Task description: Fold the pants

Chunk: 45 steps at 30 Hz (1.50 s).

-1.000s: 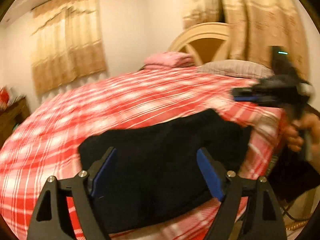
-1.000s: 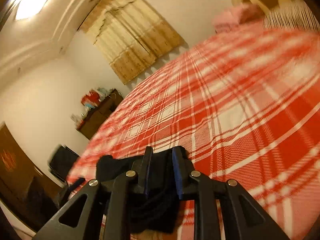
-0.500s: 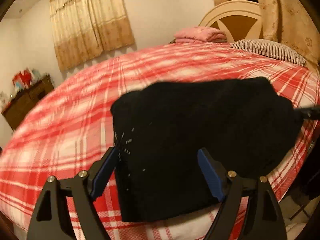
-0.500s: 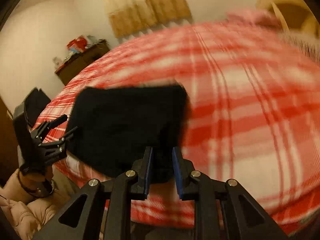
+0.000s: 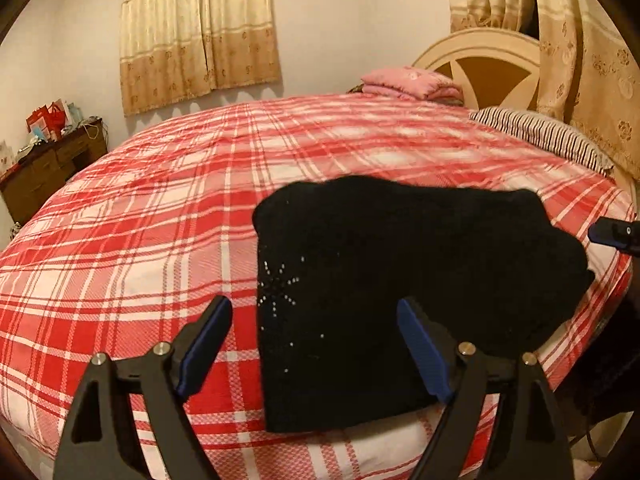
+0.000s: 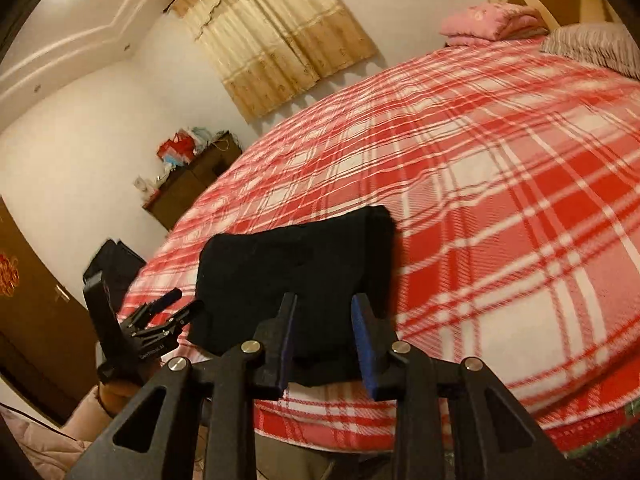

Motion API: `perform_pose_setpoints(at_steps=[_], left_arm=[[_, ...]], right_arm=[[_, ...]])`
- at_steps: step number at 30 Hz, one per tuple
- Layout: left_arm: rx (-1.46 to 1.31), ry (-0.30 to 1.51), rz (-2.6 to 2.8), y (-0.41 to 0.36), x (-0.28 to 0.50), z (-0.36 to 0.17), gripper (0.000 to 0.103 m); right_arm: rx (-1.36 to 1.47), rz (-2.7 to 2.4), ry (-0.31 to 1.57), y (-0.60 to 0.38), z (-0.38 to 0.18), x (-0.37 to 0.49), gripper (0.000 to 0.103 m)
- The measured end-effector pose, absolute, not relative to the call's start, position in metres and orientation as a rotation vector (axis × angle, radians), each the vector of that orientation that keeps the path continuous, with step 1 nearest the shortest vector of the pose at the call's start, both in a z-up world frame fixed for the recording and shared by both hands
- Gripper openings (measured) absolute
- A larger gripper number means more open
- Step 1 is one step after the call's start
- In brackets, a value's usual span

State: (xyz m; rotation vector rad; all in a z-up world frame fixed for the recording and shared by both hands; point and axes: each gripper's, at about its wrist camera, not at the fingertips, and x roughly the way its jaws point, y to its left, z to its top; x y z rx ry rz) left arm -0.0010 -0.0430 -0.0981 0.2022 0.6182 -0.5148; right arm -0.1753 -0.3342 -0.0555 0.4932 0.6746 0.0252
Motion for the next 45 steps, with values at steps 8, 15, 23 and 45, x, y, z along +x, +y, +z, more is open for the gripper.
perform_pose_setpoints(at_steps=[8,15,23,45], left_arm=[[0.219,0.645,-0.517,-0.047,0.000,-0.108,0.087],[0.217,0.651,-0.519,-0.047,-0.001,-0.110,0.087],[0.182,0.641,-0.513,-0.033,0.003,-0.101,0.087],[0.025,0.619,-0.379,0.010,0.037,-0.090,0.087]], right_arm=[[0.404,-0.009,0.814,-0.310,-0.082,-0.173,0.030],[0.378,-0.019,0.804,-0.308,-0.084,-0.180,0.030],[0.546,-0.051,0.625,-0.356,-0.053,-0.169,0.065],[0.169,-0.030,0.463,-0.313,-0.007,-0.108,0.015]])
